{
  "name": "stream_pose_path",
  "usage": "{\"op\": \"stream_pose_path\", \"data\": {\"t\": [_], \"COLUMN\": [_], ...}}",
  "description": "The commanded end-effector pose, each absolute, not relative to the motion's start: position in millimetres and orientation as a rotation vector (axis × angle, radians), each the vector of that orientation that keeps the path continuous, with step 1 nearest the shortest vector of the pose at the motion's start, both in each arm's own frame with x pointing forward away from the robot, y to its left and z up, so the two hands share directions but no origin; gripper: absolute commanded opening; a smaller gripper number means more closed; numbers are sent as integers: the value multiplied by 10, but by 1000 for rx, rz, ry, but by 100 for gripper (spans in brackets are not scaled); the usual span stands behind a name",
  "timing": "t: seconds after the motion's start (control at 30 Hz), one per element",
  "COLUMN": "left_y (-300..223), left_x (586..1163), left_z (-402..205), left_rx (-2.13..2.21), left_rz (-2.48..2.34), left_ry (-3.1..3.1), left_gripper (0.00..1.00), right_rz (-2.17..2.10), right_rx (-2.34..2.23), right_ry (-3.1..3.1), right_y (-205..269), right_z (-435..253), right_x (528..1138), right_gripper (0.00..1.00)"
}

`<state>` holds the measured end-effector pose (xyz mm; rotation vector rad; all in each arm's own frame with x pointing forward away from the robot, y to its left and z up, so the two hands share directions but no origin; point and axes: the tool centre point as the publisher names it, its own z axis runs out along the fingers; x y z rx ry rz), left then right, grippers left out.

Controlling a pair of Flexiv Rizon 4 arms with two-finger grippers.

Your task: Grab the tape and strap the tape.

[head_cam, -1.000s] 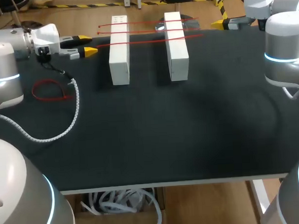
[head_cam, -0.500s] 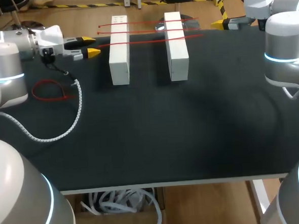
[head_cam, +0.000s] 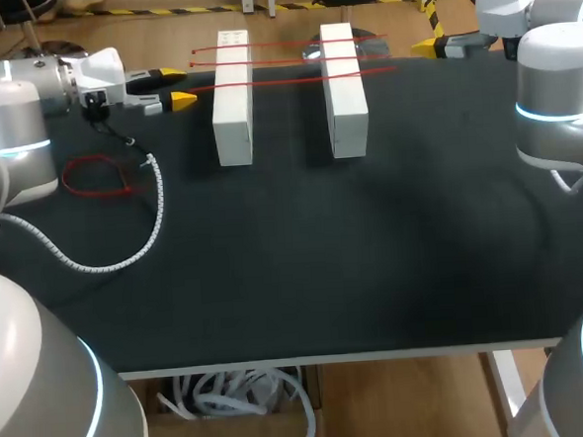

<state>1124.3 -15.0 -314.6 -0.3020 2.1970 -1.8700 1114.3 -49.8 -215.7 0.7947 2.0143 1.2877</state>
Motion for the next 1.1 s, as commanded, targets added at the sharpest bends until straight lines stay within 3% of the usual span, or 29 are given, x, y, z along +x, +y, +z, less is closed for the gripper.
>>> {"op": "stream_pose_path", "data": {"t": [0.03,0.33,0.4,0.7,1.1], "left_y": [-162,-171,-161,-150,-157], "left_x": [11303,11332,11338,11366,11255], "left_z": [-3190,-3255,-3273,-3336,-3326], "left_rx": [-294,-290,-294,-309,-303], "left_rz": [-1881,-1886,-1885,-1887,-1942], "left_ry": [2203,2216,2219,2217,2211], "left_gripper": [38,41,34,39,37], "right_rz": [1288,1288,1288,1288,1288], "right_rx": [794,794,794,794,794], "right_ry": [2014,2014,2014,2014,2014], "right_y": [-498,-498,-498,-498,-498], "right_z": [-2159,-2159,-2159,-2159,-2159], "right_x": [11142,11142,11142,11142,11142], "right_gripper": [100,100,100,100,100]}}
